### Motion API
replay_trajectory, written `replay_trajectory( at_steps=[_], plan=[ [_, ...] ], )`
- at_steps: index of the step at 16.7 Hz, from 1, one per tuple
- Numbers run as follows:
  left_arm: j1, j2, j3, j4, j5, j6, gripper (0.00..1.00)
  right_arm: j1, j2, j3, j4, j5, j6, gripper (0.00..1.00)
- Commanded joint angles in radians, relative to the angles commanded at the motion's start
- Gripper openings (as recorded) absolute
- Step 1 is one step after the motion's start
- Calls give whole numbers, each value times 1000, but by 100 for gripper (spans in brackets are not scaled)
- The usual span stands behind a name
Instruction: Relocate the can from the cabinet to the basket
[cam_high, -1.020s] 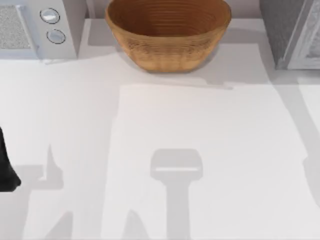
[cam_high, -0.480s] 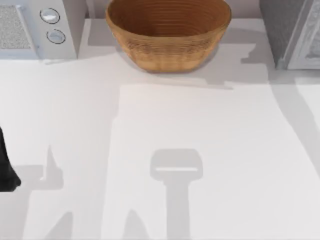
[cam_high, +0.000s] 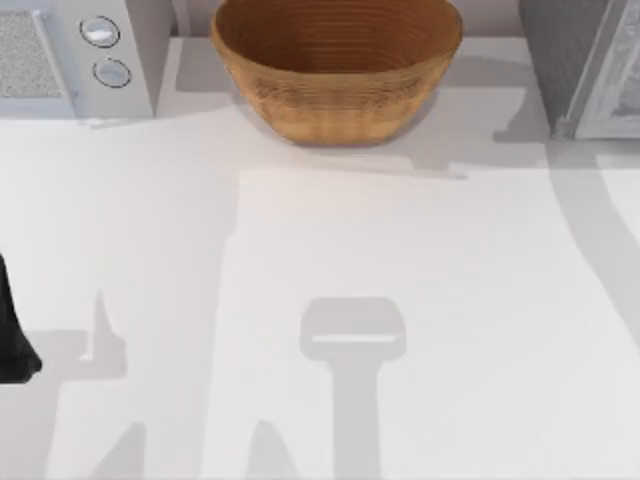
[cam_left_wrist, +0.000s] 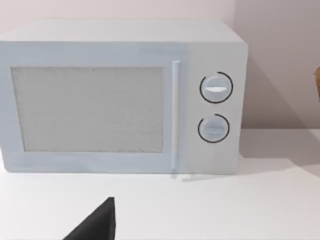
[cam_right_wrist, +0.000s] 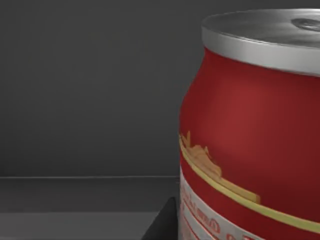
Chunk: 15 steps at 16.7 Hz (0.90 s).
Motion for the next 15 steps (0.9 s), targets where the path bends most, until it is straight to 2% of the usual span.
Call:
replay_trajectory(
  at_steps=[5, 15],
  plan=[
    [0, 0, 0, 0, 0, 0, 100, -39, -273, -421, 130, -49, -2, 0],
    [0, 0, 0, 0, 0, 0, 100, -149, -984, -1605, 458, -175, -11, 0]
  ],
)
